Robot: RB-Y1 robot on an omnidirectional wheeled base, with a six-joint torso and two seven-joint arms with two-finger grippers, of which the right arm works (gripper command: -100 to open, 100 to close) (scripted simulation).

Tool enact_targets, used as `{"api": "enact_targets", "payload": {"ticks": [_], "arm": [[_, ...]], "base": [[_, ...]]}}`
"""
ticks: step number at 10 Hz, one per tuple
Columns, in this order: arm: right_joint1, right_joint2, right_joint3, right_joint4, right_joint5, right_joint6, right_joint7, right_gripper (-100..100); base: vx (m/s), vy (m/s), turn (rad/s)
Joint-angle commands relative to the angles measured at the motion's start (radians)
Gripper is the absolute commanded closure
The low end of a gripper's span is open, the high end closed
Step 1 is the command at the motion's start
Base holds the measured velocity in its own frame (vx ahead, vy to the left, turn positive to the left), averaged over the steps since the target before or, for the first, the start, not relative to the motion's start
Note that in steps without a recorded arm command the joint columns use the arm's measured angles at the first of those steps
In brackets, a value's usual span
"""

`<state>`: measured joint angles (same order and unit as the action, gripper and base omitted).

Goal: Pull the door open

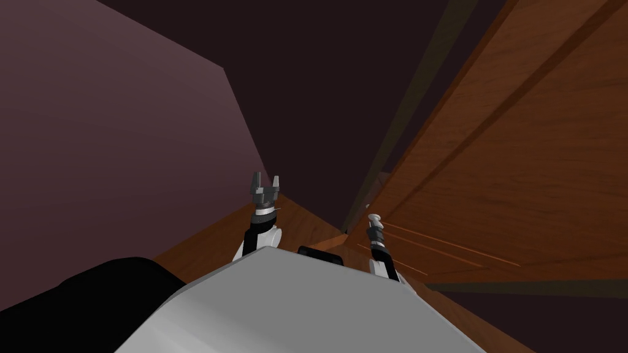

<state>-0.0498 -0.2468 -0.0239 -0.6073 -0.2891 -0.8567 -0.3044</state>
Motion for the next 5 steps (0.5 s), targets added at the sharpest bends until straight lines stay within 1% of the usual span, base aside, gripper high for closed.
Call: {"api": "enact_targets", "payload": {"ticks": [1,2,3,4,5], "arm": [[0.010,-0.013,-0.006,0.005,-0.012,0.011,-0.039,100],[0.010,-0.013,-0.006,0.005,-0.012,0.011,-0.039,100],[0.008,-0.016,-0.001,0.007,-0.022,0.011,-0.081,100],[0.006,-0.018,0.003,0.008,-0.033,0.010,-0.107,100],[0.009,-0.004,0.013,-0.031,-0.036,0.010,-0.113,-100]], "base": [[-0.027,-0.018,0.043],[-0.015,-0.004,-0.006],[-0.028,-0.013,0.046],[-0.042,-0.020,0.092],[-0.059,-0.009,0.089]]}}
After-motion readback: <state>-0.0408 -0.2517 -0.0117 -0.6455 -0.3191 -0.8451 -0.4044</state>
